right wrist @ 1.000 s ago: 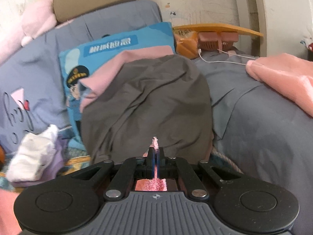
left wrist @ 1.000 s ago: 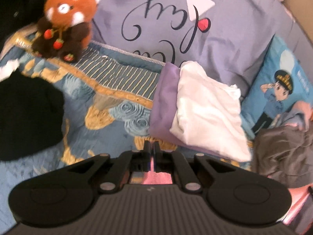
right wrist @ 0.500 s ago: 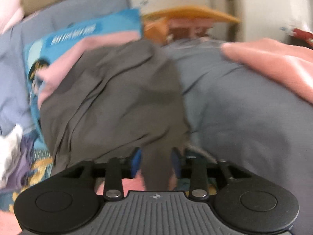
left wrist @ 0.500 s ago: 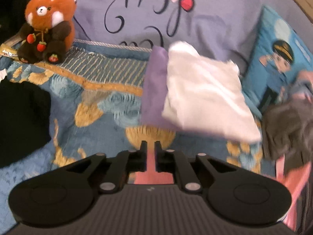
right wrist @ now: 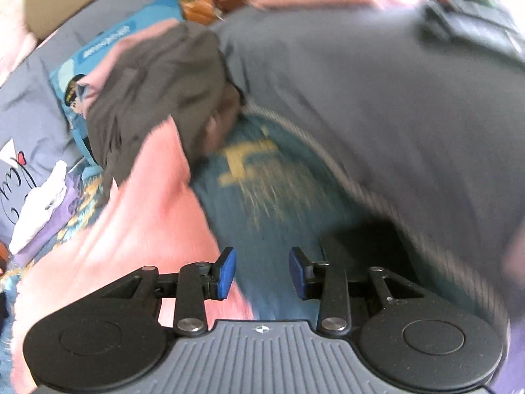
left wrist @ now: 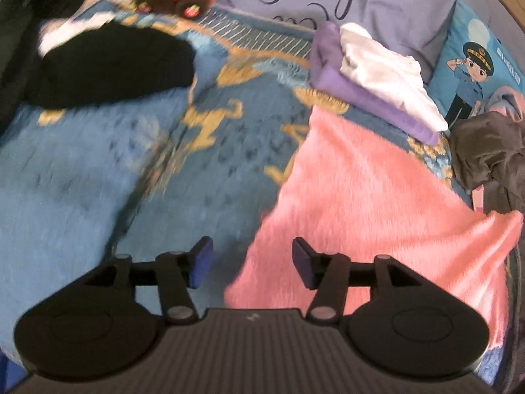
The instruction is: Fold clothes
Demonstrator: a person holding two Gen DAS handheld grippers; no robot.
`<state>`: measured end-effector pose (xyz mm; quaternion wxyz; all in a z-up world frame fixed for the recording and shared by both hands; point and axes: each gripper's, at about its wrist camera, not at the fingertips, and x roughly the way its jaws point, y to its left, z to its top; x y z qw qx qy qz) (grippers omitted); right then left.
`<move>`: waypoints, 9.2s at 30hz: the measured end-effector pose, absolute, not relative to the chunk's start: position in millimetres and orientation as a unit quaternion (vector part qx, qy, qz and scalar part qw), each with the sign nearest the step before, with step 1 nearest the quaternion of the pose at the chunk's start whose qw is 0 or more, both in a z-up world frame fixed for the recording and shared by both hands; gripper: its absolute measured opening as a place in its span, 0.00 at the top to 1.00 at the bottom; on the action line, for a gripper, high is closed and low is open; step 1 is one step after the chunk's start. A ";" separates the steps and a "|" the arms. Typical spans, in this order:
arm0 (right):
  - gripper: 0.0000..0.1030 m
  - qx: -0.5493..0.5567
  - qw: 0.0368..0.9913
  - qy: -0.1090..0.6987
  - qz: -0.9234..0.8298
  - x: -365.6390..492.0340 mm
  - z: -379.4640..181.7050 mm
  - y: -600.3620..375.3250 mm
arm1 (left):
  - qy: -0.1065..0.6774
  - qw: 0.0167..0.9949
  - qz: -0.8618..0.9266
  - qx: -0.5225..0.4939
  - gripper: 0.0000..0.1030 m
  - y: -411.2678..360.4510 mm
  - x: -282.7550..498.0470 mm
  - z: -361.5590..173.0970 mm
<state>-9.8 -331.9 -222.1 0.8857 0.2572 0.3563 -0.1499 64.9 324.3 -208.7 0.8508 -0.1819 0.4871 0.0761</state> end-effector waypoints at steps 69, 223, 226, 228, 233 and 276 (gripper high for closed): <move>1.00 0.468 0.802 0.338 -0.152 -64.8 -279.8 -338.1 | 0.302 0.885 0.022 0.354 0.53 -354.4 175.8 -236.1; 0.73 -0.251 0.842 0.313 0.361 -8.7 -223.0 78.4 | 0.549 0.808 -0.181 -0.113 0.76 198.8 313.7 -249.9; 0.73 -0.285 0.833 0.302 0.365 -10.5 -227.6 83.7 | 0.553 0.806 -0.176 -0.115 0.81 198.0 314.9 -251.2; 0.73 -0.308 0.826 0.294 0.368 -12.4 -230.3 87.5 | 0.554 0.806 -0.174 -0.116 0.83 198.2 315.1 -252.0; 0.76 -0.337 0.810 0.288 0.384 -15.5 -228.5 89.7 | 0.556 0.805 -0.173 -0.114 0.84 198.1 314.9 -251.6; 0.97 -0.100 0.844 0.356 0.389 13.7 -189.3 48.6 | 0.567 0.792 -0.148 -0.172 0.82 231.3 308.2 -241.2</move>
